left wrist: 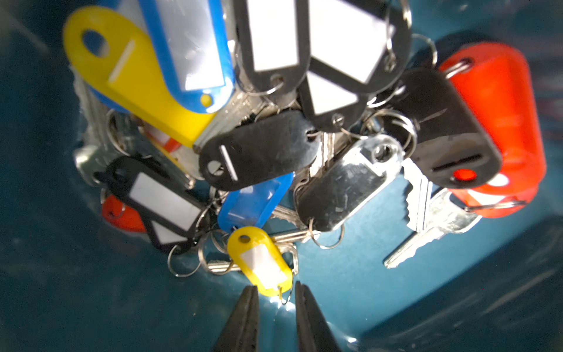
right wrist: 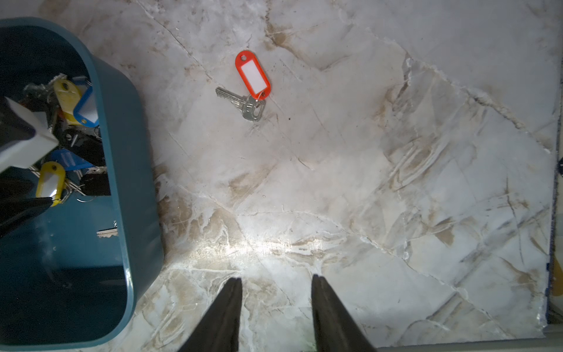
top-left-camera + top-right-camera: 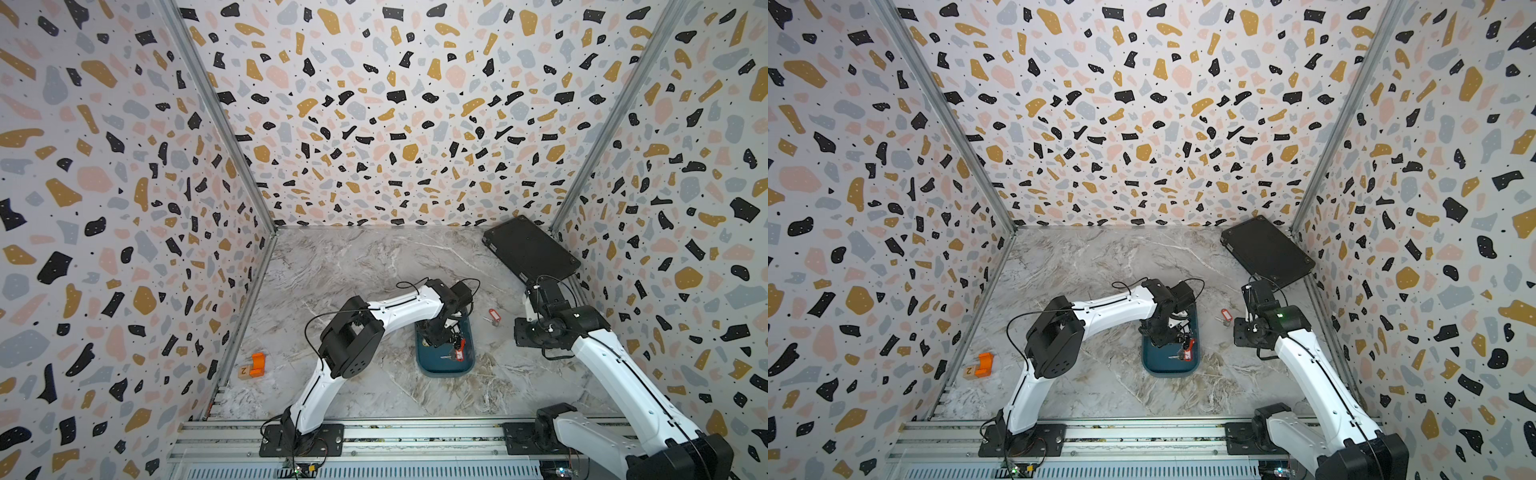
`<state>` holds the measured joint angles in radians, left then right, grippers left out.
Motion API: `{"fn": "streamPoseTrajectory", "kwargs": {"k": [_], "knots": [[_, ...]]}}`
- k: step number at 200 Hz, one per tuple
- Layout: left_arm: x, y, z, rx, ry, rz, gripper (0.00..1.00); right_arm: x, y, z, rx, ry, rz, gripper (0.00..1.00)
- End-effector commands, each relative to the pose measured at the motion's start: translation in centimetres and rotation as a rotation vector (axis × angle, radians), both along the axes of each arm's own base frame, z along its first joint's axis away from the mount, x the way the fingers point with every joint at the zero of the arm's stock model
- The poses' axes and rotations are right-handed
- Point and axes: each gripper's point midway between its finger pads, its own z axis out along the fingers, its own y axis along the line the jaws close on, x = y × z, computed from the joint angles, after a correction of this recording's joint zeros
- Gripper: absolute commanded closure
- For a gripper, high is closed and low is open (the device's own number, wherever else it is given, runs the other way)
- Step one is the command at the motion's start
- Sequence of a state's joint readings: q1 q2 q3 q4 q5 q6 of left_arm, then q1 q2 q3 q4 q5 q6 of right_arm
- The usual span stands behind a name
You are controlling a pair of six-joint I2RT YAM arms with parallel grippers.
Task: Take the keys out of the storage box
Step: Pick up the key from the storage box.
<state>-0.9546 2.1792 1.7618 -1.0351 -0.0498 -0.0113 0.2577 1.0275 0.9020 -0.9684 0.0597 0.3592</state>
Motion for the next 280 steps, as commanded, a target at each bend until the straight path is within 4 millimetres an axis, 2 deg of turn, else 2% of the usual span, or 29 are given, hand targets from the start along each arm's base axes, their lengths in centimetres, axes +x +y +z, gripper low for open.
{"fn": "streamPoseTrajectory", "kwargs": {"k": [1,74,99,121,129,154,199,221,238,256,280], "knots": [[-0.7,0.4,-1.2,0.026,0.032,-0.005,0.74,-0.4,-0.1,-0.2,-0.004,0.013,-0.003,0.57],[-1.1,0.6,-2.2,0.035,0.055,-0.005,0.76,-0.4,-0.1,-0.3,-0.005,0.017,-0.005,0.58],[-1.1,0.6,-2.1,0.031,0.055,-0.004,0.82,-0.4,-0.1,-0.2,-0.007,0.015,-0.006,0.58],[-1.0,0.6,-1.5,0.029,0.044,0.001,0.96,-0.4,-0.1,-0.2,-0.009,0.013,-0.006,0.58],[-0.9,0.6,-1.0,0.023,0.035,0.008,1.00,-0.4,-0.1,-0.2,-0.009,0.013,-0.006,0.58],[-0.5,0.4,1.5,-0.021,-0.006,0.026,1.00,-0.4,-0.2,-0.2,-0.012,0.012,-0.010,0.58],[0.9,0.4,9.4,-0.192,-0.098,0.112,1.00,-0.4,-0.2,-0.2,-0.011,0.013,-0.008,0.58],[2.3,1.9,12.7,-0.279,-0.122,0.194,1.00,-0.4,-0.2,-0.3,-0.010,0.015,-0.005,0.58],[4.0,4.0,14.3,-0.324,-0.137,0.288,1.00,-0.4,-0.1,-0.3,-0.009,0.018,-0.004,0.58],[6.3,7.2,14.6,-0.353,-0.141,0.416,1.00,-0.4,0.0,-0.4,-0.005,0.020,-0.002,0.58],[9.3,12.6,12.6,-0.329,-0.118,0.610,1.00,-0.4,0.2,-0.5,0.004,0.026,0.005,0.59]]}}
